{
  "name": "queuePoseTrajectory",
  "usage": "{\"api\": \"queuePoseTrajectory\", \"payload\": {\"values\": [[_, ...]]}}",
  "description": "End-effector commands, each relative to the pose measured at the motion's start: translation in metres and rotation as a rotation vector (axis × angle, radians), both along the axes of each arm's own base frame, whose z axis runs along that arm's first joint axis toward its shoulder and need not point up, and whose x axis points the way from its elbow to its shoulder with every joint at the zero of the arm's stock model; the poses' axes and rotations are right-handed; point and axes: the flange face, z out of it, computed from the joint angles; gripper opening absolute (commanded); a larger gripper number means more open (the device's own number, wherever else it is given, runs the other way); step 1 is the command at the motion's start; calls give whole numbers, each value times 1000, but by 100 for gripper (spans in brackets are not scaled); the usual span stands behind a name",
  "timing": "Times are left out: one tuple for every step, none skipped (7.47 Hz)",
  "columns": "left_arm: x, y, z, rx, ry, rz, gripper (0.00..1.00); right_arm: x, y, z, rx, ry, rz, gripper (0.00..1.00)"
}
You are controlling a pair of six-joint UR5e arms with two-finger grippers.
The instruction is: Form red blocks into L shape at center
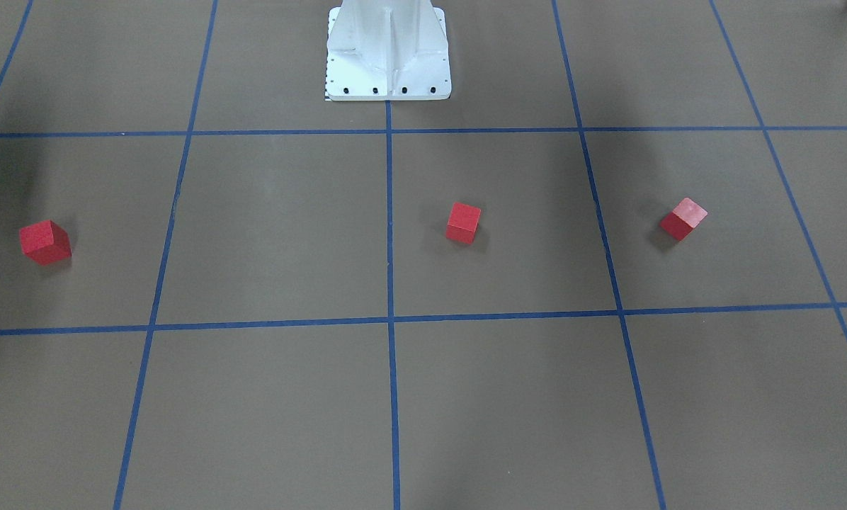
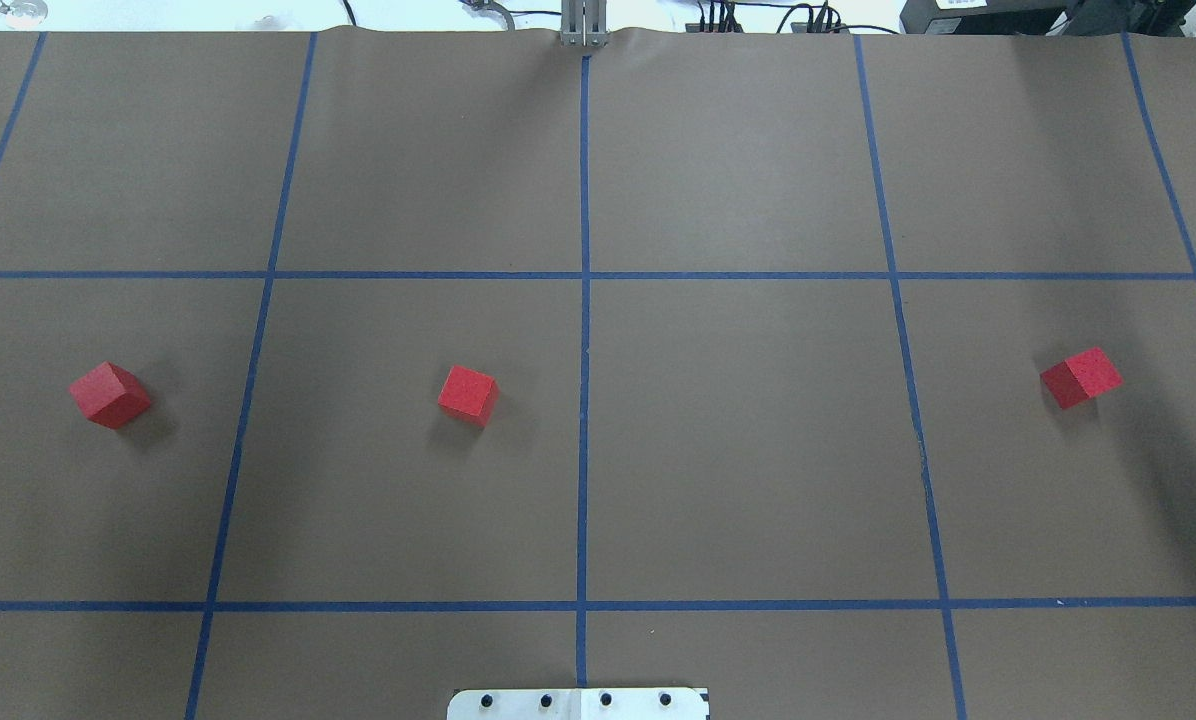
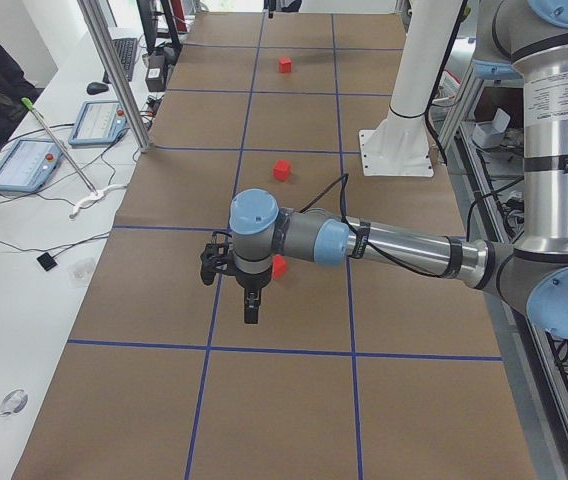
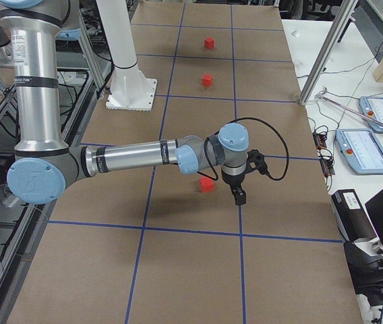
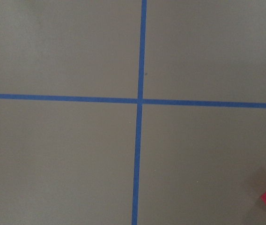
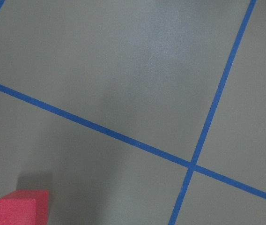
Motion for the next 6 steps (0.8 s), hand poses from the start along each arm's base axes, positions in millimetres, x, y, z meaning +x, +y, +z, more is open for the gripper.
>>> {"api": "queuePoseTrajectory", "payload": {"values": [[9, 11, 7, 63, 11, 66, 100, 1, 9, 23, -45, 7, -5, 100], [9, 13, 19, 43, 10, 68, 100, 1, 10, 23, -38, 7, -9, 100], [9, 13, 19, 42, 11, 68, 100, 1, 10, 23, -39, 9, -10, 100], [9, 13, 19, 44, 11, 68, 100, 1, 12, 27, -48, 2, -10, 100], [9, 13, 20, 37, 11, 66, 100, -1, 12, 28, -59, -2, -10, 100], [9, 13, 19, 38, 13, 66, 100, -10, 12, 27, -54, -5, -29, 100]]}}
